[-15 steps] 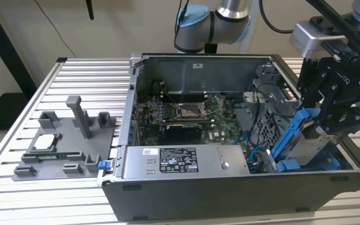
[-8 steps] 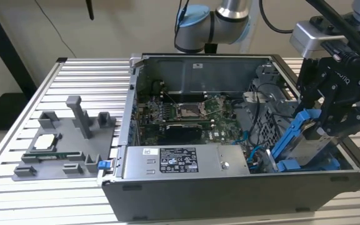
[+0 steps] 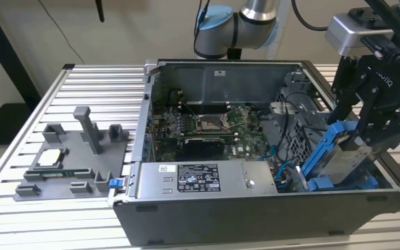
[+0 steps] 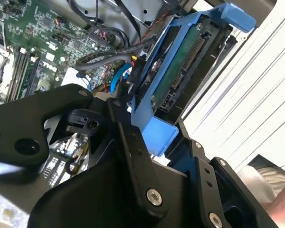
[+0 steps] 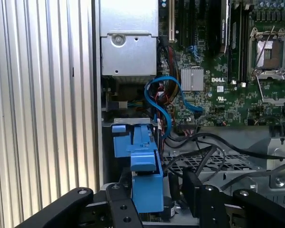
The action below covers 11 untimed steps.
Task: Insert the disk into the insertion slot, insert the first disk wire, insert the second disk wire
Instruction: 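Insert the disk into the insertion slot, then insert the first disk wire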
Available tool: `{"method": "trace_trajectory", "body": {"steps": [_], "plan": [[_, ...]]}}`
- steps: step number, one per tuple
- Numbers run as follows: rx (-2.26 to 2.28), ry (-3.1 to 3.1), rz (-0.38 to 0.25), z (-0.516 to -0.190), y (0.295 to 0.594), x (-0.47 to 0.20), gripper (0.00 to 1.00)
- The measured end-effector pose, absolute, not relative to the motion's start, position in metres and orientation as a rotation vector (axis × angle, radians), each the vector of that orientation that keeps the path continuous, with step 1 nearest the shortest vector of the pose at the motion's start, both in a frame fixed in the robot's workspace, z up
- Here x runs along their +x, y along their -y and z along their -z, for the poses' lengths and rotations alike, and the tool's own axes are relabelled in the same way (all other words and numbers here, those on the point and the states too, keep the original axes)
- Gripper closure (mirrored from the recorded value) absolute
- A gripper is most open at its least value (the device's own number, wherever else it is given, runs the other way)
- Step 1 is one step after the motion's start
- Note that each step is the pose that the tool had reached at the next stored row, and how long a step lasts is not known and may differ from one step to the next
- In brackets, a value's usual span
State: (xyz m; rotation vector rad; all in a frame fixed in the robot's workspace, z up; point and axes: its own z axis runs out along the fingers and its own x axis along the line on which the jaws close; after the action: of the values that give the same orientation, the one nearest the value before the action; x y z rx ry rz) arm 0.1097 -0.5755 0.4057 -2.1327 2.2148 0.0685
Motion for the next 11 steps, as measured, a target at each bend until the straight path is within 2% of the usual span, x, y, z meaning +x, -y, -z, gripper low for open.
{"method": "trace_trajectory", "body": {"steps": [1, 2, 11], "plan": [[-2.132, -2.215, -0.069, -0.4057, 0.5755, 0.1097, 0.00], [-2.132, -2.215, -0.069, -0.4057, 0.5755, 0.1097, 1.00], [-2.132, -2.215, -0.069, -0.4056, 0.5756, 0.1096, 1.00]]}}
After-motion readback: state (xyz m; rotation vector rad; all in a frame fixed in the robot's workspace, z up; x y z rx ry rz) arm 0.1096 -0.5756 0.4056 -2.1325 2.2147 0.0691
